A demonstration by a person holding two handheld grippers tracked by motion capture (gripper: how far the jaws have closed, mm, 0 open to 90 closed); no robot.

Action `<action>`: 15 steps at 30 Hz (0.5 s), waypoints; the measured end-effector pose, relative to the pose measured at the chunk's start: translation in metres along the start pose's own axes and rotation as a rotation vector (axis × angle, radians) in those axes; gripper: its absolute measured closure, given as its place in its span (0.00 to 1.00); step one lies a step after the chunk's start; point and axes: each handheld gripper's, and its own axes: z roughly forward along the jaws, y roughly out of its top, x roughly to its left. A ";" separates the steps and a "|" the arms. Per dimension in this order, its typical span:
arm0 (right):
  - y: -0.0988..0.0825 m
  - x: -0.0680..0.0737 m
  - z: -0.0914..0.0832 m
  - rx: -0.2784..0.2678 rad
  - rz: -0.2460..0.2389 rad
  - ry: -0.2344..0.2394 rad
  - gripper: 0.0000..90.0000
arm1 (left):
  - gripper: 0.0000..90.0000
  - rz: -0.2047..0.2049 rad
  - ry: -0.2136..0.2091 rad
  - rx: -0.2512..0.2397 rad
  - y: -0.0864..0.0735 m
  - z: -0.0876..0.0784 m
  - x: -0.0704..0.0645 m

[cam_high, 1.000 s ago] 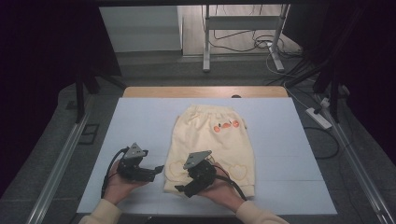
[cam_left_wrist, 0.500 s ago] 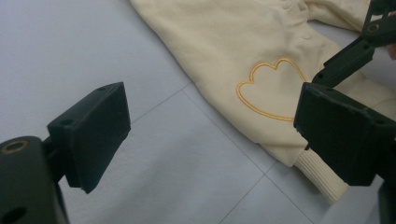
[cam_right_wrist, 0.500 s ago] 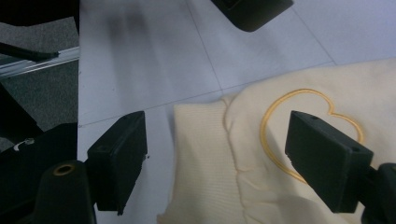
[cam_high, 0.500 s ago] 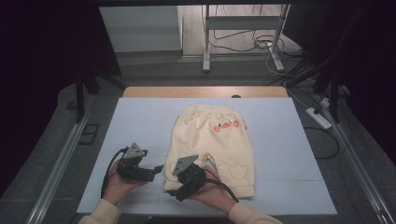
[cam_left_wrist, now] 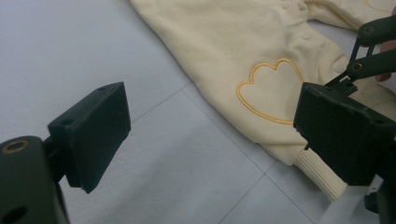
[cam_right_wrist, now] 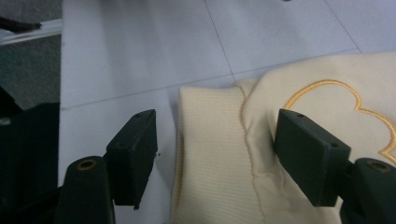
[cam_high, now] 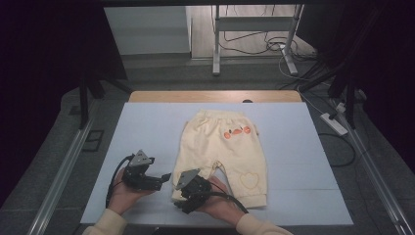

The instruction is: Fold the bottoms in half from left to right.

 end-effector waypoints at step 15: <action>-0.005 -0.007 -0.009 0.004 -0.003 -0.042 0.79 | 0.12 -0.006 0.000 -0.002 0.001 0.001 0.002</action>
